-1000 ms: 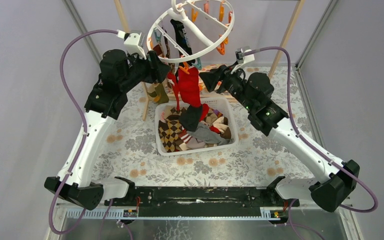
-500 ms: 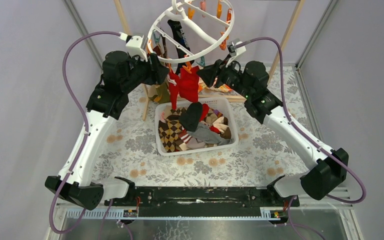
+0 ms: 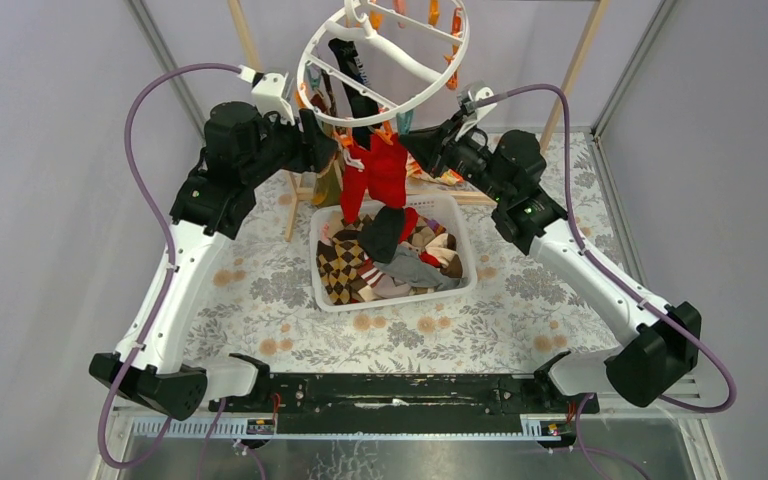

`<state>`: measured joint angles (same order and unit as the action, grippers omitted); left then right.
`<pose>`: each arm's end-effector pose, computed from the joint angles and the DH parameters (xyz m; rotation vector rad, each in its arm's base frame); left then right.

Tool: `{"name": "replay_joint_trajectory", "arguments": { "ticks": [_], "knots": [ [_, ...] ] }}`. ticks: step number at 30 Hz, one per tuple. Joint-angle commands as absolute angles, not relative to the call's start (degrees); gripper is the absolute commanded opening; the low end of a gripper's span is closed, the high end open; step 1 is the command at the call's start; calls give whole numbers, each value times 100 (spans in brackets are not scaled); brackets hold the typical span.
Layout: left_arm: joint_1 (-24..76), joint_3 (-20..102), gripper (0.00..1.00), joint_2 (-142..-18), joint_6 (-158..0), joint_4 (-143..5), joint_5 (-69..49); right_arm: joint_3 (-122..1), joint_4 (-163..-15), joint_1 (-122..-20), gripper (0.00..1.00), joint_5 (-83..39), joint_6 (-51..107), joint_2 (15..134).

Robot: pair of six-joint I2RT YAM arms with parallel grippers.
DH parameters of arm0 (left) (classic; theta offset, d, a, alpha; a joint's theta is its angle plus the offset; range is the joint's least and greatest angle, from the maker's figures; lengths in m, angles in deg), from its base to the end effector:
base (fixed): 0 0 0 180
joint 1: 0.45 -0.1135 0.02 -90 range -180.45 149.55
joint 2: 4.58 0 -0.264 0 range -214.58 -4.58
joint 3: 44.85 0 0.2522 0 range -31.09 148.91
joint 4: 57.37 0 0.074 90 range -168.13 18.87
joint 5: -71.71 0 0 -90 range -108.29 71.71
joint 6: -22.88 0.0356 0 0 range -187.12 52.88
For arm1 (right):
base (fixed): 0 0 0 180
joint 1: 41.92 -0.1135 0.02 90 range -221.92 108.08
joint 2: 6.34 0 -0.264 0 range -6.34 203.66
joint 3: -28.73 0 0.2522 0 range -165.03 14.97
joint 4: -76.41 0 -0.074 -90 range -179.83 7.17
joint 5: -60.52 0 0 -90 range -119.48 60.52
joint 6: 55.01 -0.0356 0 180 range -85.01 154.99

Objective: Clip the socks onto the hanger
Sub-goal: Open the clamp at the hanger.

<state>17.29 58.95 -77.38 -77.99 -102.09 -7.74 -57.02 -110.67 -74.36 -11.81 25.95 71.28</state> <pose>0.2495 -0.0866 0.4697 0.2424 1.8209 -0.5194 0.2619 0.1793 0.4353 -0.5370 1.2533 0.8132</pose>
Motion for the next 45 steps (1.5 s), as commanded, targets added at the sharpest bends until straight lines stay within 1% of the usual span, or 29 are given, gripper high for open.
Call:
{"name": "replay_joint_trajectory", "arguments": {
  "ticks": [1, 4, 7, 13, 20, 27, 32, 35, 40, 43, 45],
  "knots": [
    [1704, 6226, 63, -7709, -7811, -10301, -602, -5669, -11496, -7413, 12, -937, 2691, 6860],
    [1704, 6319, 63, -7699, -7851, -10398, -535, -5618, -11493, -7433, 7, -914, 2629, 6813],
    [1700, 6379, 64, -7668, -7894, -10479, -449, -5622, -11418, -7568, 5, -1010, 2665, 6781],
    [1702, 6669, 67, -7672, -8178, -10719, -72, -5732, -11160, -8291, 0, -1731, 3107, 6886],
    [1704, 6902, 78, -7661, -8466, -10866, 383, -5776, -11339, -8903, 0, -2302, 3138, 7153],
    [1704, 7022, 79, -7920, -8641, -10884, 640, -5987, -11450, -9140, 0, -2460, 3011, 7492],
    [1702, 7178, 75, -8129, -8719, -10883, 716, -6069, -11522, -9235, 0, -2541, 2973, 7607],
    [1702, 7171, 71, -8194, -8703, -10859, 711, -6094, -11542, -9261, 0, -2544, 2943, 7625],
    [1704, 7040, 60, -8176, -8717, -10781, 668, -6073, -11561, -9263, 0, -2532, 2874, 7619],
    [1704, 6982, 51, -8162, -8716, -10694, 572, -6070, -11576, -9259, 0, -2440, 2780, 7632],
    [1700, 6990, 44, -8181, -8716, -10656, 570, -6046, -11607, -9263, 2, -2390, 2635, 7632]
  ]
}}
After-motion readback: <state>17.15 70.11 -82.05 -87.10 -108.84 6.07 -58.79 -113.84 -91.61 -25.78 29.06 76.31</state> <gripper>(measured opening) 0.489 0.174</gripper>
